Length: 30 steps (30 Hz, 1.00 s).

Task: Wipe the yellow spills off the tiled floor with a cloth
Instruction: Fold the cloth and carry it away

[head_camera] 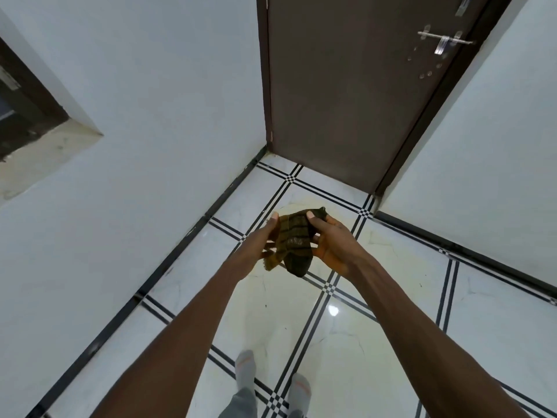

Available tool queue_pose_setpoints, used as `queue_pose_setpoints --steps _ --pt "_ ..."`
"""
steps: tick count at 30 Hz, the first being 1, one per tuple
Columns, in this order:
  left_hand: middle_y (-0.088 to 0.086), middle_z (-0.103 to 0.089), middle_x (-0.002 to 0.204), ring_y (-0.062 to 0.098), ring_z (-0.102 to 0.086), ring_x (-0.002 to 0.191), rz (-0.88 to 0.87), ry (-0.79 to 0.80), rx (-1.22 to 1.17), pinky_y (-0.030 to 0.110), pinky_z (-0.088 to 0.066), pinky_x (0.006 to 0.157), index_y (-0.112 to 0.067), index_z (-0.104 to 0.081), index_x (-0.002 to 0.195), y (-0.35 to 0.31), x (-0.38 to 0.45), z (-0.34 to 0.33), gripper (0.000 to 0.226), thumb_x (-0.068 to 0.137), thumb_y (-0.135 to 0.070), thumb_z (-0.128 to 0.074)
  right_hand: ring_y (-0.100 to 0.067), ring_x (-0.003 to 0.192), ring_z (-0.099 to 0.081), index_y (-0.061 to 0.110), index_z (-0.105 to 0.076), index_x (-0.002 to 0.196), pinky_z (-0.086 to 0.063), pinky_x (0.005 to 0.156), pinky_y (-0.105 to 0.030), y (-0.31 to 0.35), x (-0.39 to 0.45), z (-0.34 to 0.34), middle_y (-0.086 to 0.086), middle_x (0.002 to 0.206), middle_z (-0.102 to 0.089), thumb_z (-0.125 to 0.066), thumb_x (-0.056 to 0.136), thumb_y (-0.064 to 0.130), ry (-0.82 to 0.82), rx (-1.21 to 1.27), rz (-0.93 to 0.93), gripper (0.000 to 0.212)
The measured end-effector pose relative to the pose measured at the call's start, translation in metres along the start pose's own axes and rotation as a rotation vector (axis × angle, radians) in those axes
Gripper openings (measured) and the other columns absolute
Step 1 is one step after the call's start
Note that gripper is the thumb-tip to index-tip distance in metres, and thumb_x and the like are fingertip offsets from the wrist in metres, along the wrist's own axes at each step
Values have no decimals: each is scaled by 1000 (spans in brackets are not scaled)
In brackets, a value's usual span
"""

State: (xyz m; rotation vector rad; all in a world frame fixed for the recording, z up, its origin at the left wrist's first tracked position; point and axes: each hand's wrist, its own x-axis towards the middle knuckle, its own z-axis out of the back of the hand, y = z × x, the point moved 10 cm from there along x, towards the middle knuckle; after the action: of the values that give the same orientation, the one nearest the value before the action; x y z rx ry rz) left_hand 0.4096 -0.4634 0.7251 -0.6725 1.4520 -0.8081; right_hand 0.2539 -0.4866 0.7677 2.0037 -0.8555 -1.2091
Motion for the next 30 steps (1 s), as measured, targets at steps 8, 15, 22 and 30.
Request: queue_pose_setpoints --steps 8,15,22,30 --pt "12 -76 106 34 -70 113 -102 -194 -38 49 -52 110 -9 -74 113 -25 7 26 37 95 -40 -71 -27 115 -66 14 -62 130 -57 91 -41 1 8 35 -6 116 -70 -59 106 22 -171 -318 -38 26" --pt "11 -69 121 27 -67 114 -106 -375 144 50 -56 102 -13 -59 112 -53 -4 49 54 79 -45 -86 -23 98 -74 15 -60 129 -62 79 -32 18 11 61 -14 113 -74 -79 93 23 -246 -418 -53 42" --pt "15 -72 115 21 -71 104 -279 -234 120 35 -58 94 -23 -45 142 -93 -15 47 77 79 -24 -90 -18 106 -67 14 -70 128 -54 84 -27 64 -3 32 -3 115 -71 -84 86 12 -133 -694 217 43" --pt "7 -72 110 20 -66 102 -483 -253 714 37 -57 95 -11 -73 120 -125 -31 16 45 78 -15 -89 -16 105 -52 10 -76 122 -39 85 -26 100 -12 22 -10 115 -63 -77 91 9 -315 -1311 473 31"
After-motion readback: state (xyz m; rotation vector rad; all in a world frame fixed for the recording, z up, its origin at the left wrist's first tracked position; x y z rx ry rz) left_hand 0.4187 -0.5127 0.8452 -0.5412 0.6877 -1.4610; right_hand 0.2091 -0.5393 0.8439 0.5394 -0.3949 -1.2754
